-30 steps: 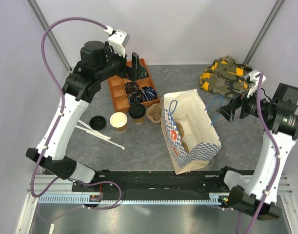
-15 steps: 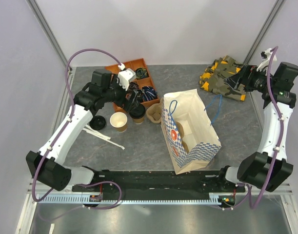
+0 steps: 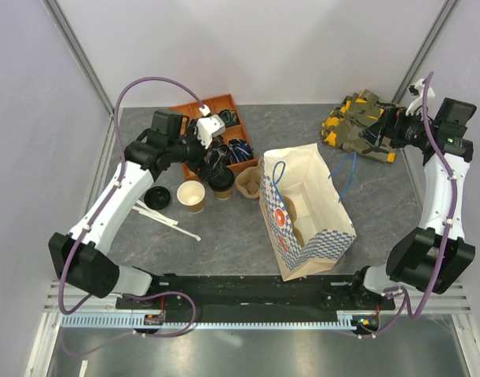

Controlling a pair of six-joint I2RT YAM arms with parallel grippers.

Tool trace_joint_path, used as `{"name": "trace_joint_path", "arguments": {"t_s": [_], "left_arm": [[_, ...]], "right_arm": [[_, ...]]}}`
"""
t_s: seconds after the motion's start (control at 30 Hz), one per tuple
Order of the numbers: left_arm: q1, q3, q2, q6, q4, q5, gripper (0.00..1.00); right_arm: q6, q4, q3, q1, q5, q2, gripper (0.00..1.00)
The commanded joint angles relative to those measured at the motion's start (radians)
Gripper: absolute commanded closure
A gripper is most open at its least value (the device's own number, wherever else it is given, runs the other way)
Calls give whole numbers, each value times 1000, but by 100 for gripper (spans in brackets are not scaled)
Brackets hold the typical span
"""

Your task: Pack the takeout coffee

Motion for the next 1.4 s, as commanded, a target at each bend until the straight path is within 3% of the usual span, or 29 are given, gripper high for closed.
{"name": "trace_joint_path", "arguments": {"t_s": [0.0,0.17,0.33,0.43,0.5,0.57,0.73,0.83,1.03,1.23,1.37], "left_arm": [[6,70,38,51,-16,52,6],[3,107,55,71,-37,110,11],[2,182,127,28,-77,77,13],[2,251,170,-1,-77,95,14],[0,262,180,9,-71,133,15],[3,254,180,32,-64,162,16],[5,185,149,72,-22,193,16],[11,131,112,60,24,186,16],[11,36,29,34,65,189,16],[11,10,3,-23,105,173,16],[9,202,60,-124,93,256,19]], "right_arm": [[-96,-20,67,18,-27,28,2],[-82,10,104,46,-81,63,2],[-49,56,288,84,-194,86,2],[-6,90,389,119,-266,101,7],[-20,75,453,144,-343,110,16],[-159,-32,471,193,-354,91,23],[-637,-456,573,361,-254,83,24],[-789,-590,578,463,-221,87,29],[-1268,-834,547,590,-117,107,35],[-1341,-835,463,688,16,97,43],[-1358,-833,351,725,63,69,46]]}}
